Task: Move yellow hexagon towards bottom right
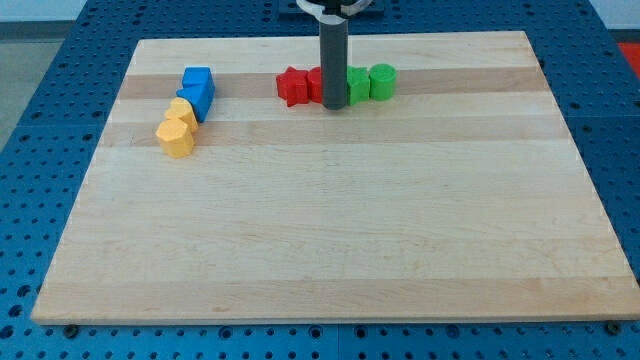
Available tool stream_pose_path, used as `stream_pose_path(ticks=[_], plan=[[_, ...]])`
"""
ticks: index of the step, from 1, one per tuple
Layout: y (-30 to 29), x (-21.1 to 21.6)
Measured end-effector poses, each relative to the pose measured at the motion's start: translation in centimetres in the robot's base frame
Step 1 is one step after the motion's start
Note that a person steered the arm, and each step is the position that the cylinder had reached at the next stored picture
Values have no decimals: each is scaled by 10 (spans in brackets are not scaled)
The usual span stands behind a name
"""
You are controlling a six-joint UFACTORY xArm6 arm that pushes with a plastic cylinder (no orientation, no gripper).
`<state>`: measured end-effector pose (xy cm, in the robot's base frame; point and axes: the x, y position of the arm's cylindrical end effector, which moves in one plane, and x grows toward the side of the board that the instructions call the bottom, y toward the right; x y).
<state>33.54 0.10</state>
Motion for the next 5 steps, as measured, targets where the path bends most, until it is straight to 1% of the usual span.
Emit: stream_pose_path(ticks=[1, 2, 3, 4, 5], plan=[[0, 7], [-2, 46], [-30, 79], [-89, 105], [-104, 113]])
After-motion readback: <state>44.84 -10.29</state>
